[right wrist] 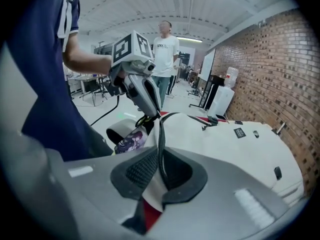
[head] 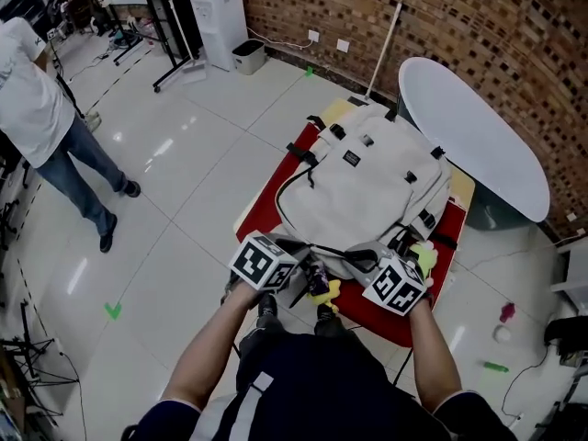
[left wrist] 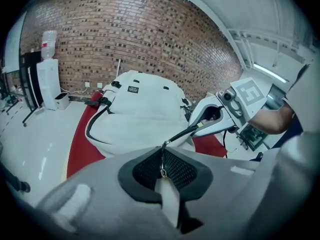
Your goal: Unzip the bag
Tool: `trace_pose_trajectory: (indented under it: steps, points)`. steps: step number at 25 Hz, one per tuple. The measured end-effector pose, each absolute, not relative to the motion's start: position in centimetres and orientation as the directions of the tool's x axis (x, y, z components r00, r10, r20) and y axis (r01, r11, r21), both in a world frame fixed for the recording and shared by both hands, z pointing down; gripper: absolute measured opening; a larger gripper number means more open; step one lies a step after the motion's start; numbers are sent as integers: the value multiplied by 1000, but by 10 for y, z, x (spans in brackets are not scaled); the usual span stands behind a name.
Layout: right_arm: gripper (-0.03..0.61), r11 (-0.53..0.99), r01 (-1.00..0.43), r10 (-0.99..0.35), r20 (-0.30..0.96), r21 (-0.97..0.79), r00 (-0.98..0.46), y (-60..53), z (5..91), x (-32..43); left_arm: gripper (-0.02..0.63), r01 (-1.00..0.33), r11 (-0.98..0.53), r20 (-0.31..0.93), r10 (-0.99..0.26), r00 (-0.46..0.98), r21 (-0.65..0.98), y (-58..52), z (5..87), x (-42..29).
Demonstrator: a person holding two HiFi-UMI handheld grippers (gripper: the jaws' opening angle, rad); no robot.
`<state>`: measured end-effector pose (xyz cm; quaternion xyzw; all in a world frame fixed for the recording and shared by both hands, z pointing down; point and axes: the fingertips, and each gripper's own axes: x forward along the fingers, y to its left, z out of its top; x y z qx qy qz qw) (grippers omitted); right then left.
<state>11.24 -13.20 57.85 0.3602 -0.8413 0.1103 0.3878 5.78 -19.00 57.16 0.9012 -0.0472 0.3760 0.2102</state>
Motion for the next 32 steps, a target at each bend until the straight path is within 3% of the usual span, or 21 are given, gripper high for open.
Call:
trace_pose_trajectory:
  steps: [4, 13, 32]
  points:
    - [41, 662, -741, -538, 760, 113, -365, -128, 581, 111, 21, -153, -918, 685, 155, 712, 367, -200, 576, 50]
    - [39, 480, -869, -567, 798, 122, -201, -116, 590, 113, 21, -49, -938, 680, 213, 701, 344, -250, 585, 32]
    - [43, 328, -943, -626, 760, 50, -177, -109, 594, 114, 23, -80, -989, 777, 47, 627, 124, -336, 601, 21]
